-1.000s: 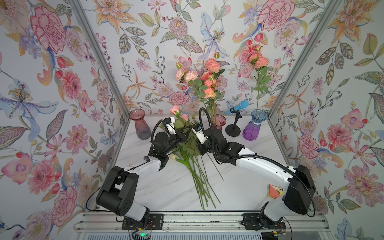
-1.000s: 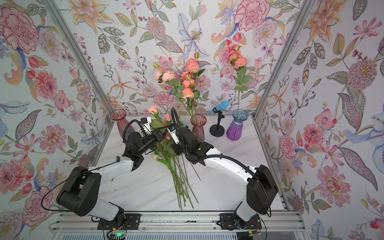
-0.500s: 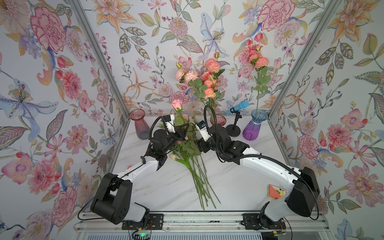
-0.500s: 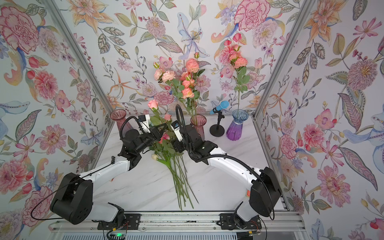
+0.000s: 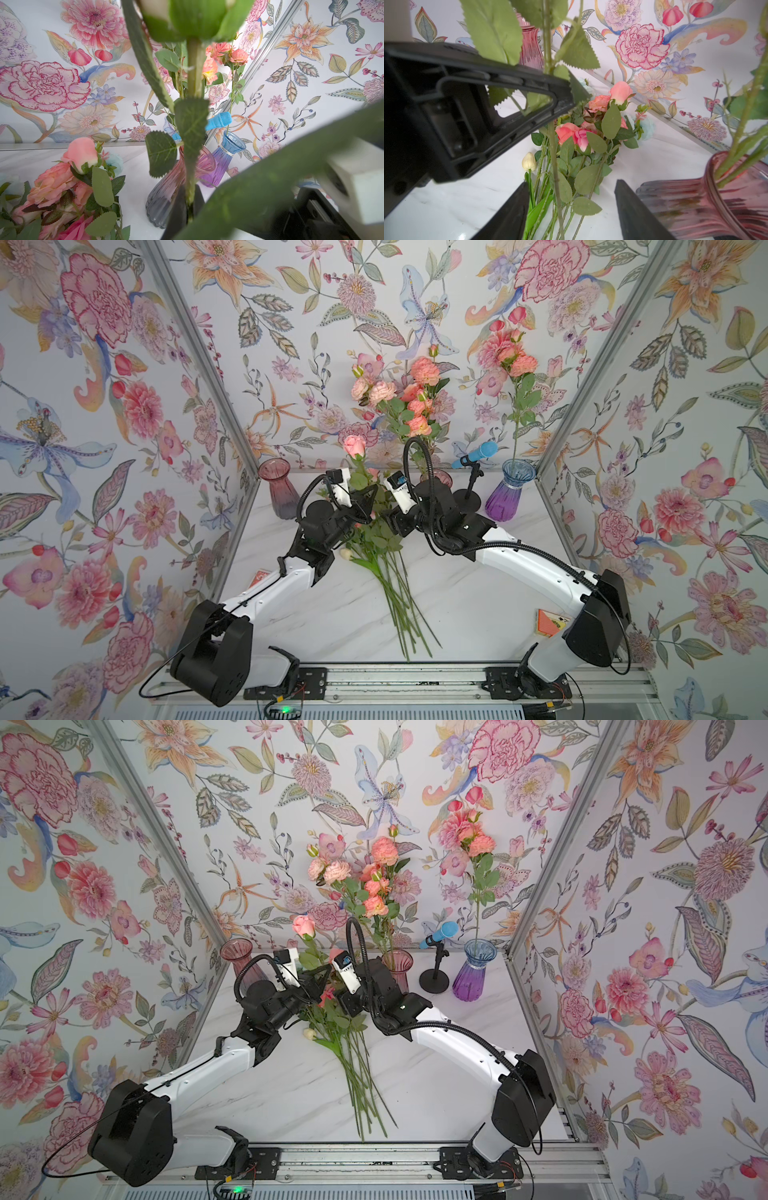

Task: Place the pink flowers into the vase
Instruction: Place the flower in the vase.

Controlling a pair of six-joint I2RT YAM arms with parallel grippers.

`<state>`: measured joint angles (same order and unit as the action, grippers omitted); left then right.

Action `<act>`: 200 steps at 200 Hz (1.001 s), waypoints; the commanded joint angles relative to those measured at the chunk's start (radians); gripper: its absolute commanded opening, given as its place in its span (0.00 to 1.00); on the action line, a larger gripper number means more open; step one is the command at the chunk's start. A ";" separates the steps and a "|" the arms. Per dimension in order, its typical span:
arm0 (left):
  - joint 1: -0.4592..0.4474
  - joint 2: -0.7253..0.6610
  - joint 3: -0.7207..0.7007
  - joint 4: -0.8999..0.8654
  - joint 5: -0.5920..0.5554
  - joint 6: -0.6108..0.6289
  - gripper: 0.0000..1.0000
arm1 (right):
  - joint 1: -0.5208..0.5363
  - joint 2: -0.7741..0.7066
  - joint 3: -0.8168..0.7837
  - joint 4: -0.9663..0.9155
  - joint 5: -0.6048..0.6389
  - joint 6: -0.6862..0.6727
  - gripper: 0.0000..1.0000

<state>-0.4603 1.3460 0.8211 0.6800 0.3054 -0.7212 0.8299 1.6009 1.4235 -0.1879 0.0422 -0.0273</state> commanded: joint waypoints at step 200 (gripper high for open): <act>0.002 -0.094 -0.007 -0.036 -0.058 0.030 1.00 | -0.165 -0.049 0.085 0.046 -0.039 0.039 0.00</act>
<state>-0.4648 1.2720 0.8207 0.6628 0.2535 -0.7136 0.7105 1.6524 1.4975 -0.1631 0.0154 0.0162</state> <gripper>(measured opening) 0.998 0.054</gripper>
